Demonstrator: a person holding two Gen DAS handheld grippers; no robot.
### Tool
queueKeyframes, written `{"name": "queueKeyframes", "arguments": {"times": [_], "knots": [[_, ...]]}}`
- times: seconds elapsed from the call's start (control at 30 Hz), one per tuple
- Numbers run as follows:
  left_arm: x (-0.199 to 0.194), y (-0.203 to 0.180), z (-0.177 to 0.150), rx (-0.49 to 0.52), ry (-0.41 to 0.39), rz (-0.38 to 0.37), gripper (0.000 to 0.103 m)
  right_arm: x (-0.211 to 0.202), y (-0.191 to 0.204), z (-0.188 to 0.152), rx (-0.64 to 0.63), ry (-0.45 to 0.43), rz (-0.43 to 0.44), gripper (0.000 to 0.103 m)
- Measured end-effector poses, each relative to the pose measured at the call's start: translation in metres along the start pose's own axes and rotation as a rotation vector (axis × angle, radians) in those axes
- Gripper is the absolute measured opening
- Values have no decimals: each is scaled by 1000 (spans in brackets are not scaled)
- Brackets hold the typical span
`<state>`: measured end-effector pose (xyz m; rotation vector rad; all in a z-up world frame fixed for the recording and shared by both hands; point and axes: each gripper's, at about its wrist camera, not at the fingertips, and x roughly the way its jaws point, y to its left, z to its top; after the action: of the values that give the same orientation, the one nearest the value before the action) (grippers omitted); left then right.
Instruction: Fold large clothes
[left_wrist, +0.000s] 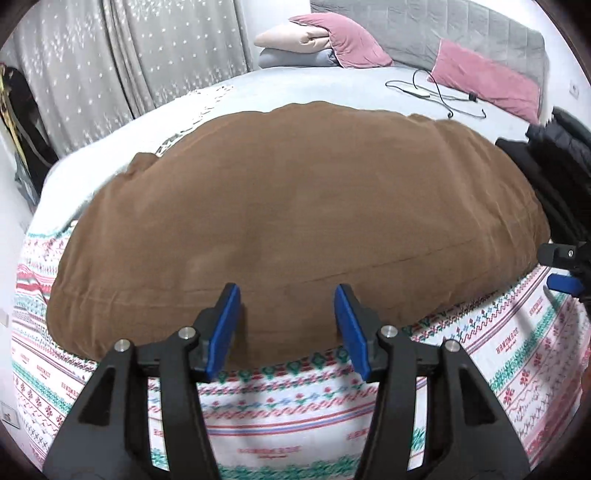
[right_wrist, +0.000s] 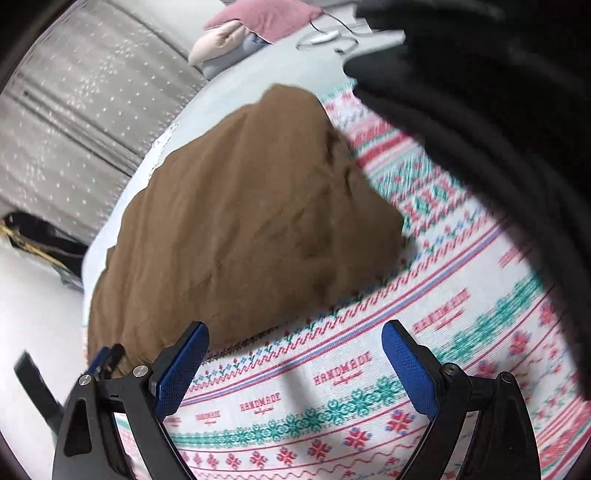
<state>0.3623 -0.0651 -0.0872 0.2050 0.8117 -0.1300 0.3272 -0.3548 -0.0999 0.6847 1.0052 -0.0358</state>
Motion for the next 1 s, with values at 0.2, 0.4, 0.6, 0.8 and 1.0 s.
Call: {"name": "queueKeyframes", "arguments": {"times": [0.2, 0.4, 0.6, 0.8, 1.0], "knots": [[16, -4, 12, -11, 5, 2, 55, 10, -16, 1, 38, 11, 3, 96], [37, -1, 21, -50, 40, -16, 56, 13, -25, 11, 92, -28, 53, 96], [53, -11, 37, 17, 62, 18, 56, 14, -30, 14, 143, -65, 97, 96], [78, -10, 70, 30, 111, 35, 57, 22, -21, 18, 166, -82, 137, 96], [123, 0, 127, 26, 150, 71, 56, 26, -12, 17, 134, -87, 110, 96]]}}
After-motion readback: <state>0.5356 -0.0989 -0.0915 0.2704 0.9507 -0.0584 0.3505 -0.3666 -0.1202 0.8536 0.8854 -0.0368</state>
